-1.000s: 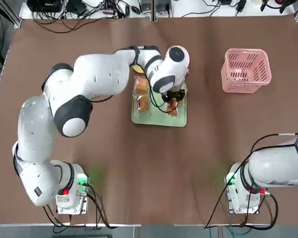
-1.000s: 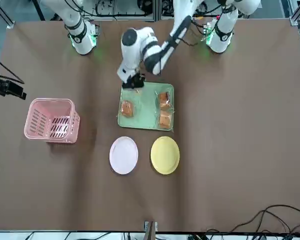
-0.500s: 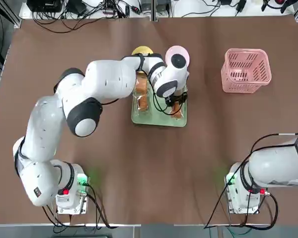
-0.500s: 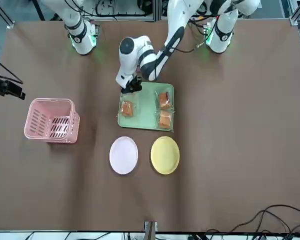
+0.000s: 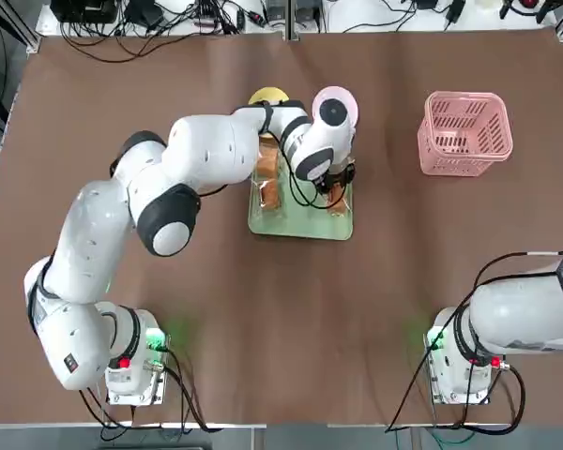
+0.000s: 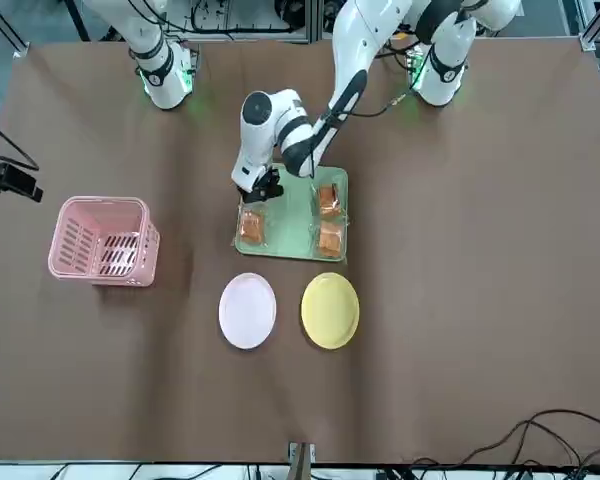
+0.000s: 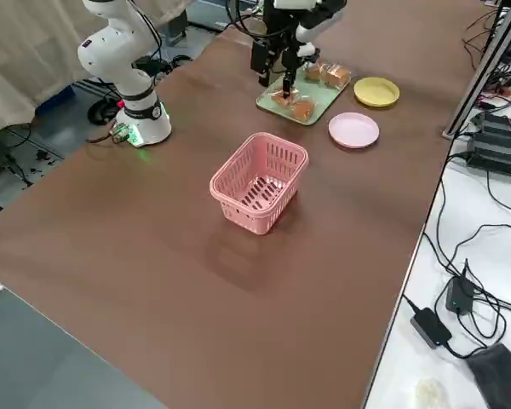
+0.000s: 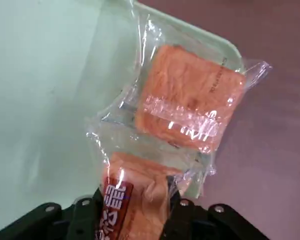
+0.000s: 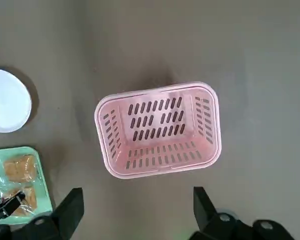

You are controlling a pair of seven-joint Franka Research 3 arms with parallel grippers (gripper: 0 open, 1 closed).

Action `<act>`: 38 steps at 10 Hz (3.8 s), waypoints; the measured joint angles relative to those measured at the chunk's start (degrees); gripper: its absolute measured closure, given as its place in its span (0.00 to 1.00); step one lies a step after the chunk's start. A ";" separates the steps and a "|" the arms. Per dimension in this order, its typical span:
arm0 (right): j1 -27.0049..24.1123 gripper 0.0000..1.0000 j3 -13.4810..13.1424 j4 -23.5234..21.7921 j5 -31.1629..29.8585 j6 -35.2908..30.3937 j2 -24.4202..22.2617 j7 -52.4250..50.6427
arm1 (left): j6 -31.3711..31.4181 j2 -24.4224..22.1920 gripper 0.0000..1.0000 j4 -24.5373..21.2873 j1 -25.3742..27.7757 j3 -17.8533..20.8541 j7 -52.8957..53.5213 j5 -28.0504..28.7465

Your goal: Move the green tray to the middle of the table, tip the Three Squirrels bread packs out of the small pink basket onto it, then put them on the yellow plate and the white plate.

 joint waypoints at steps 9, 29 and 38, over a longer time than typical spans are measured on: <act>-2.87 0.03 3.94 -0.66 -0.58 1.17 0.05 -0.26 | -1.93 -2.45 0.00 2.45 1.03 0.37 0.47 0.00; 5.35 0.02 28.95 -36.07 -11.57 45.27 8.21 41.10 | -39.23 -32.38 0.00 -1.25 52.76 1.61 69.93 -4.41; 11.44 0.02 30.03 -32.51 -18.77 54.92 21.25 55.36 | -7.81 -33.35 0.00 -32.14 30.19 5.18 57.24 -13.39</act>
